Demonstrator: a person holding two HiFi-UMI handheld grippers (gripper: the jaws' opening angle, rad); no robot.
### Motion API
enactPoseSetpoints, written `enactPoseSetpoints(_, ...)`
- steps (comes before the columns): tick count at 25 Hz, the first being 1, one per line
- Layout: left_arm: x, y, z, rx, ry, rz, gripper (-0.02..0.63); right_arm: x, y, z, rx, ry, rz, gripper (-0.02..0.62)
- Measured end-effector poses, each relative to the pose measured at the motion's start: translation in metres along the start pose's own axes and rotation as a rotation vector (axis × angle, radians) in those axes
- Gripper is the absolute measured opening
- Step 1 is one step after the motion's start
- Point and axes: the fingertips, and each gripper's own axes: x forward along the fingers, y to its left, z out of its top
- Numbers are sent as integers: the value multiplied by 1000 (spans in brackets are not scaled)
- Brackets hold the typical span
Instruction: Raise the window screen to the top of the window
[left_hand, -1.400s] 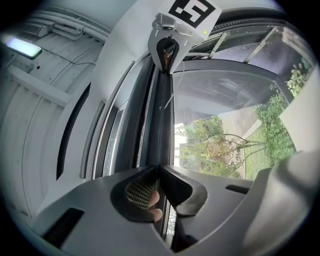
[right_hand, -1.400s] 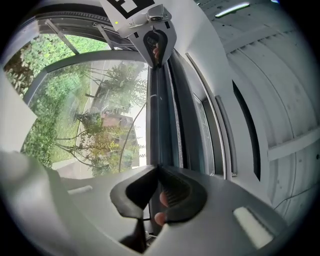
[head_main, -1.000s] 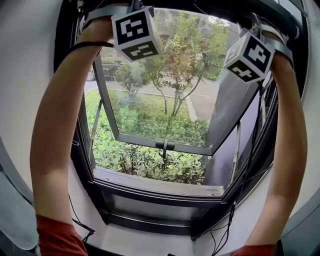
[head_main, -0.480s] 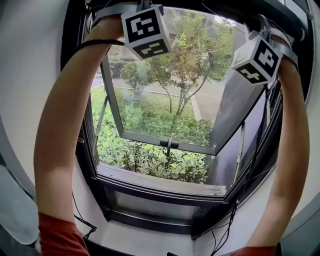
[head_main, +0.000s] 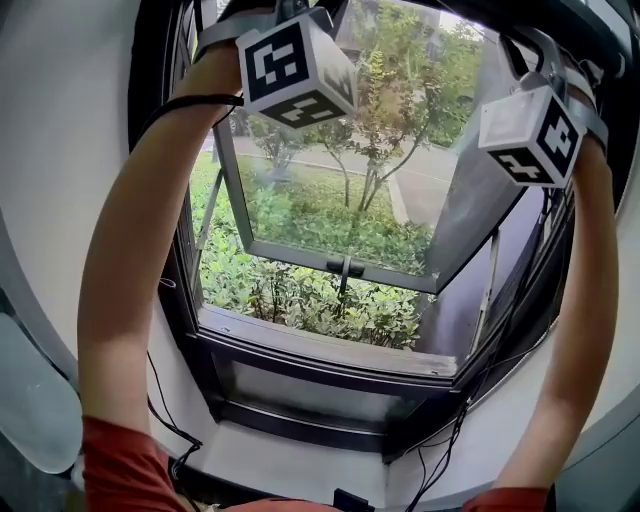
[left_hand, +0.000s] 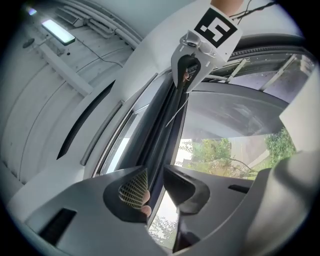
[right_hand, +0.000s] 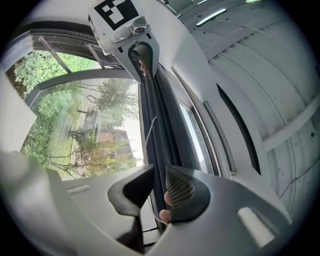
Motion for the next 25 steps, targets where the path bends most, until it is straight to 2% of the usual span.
enactPoseSetpoints(3, -10, -6, -4, -65, -3, -18, 87, -9, 8, 9, -14, -20, 7, 83)
enactPoseSetpoints(8, -32, -14, -6, -187, -31, -22, 87, -29, 17, 17, 82, -52, 1, 83)
enactPoseSetpoints(13, -59, -32, -14, -304, -58, -24, 87, -44, 53, 9, 128, 0, 57, 83)
enactPoseSetpoints(16, -79, -50, -22, -374, -63, -27, 87, -60, 75, -1, 213, 18, 87, 83)
enactPoseSetpoints(22, -119, -113, -50, -422, 9, -109, 87, -105, 123, -30, 343, 75, 119, 83)
enactPoseSetpoints(25, -143, -144, -67, -470, 48, -143, 87, -131, 149, -42, 387, 99, 140, 83)
